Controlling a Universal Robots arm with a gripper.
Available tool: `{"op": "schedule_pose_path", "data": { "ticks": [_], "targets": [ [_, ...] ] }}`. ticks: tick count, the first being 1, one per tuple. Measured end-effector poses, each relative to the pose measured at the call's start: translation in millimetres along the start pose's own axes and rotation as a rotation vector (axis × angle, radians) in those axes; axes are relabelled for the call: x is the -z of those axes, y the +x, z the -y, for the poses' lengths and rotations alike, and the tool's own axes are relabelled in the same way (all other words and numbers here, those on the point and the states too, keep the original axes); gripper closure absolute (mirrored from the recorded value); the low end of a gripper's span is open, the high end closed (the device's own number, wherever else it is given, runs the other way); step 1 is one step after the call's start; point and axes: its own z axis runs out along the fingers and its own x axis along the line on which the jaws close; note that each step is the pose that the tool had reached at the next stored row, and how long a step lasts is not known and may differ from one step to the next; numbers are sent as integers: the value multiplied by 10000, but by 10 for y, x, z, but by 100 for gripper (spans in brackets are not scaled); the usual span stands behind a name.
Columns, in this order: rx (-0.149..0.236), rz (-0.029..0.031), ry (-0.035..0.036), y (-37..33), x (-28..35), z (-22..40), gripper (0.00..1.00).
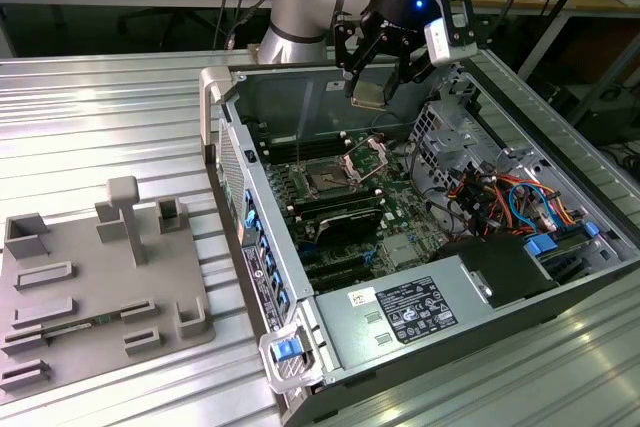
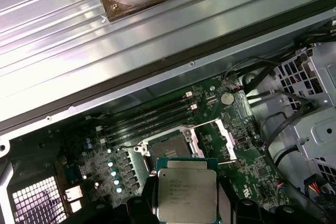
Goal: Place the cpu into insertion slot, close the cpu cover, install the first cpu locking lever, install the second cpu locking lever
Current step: 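Place the cpu into insertion slot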
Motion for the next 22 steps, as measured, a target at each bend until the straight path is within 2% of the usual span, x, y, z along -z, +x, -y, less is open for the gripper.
{"op": "schedule_pose_path", "data": {
  "ticks": [13, 22],
  "targets": [
    [-341, 30, -7, 0, -1, 0, 45],
    [-724, 65, -14, 0, -2, 0, 45]
  ]
}}
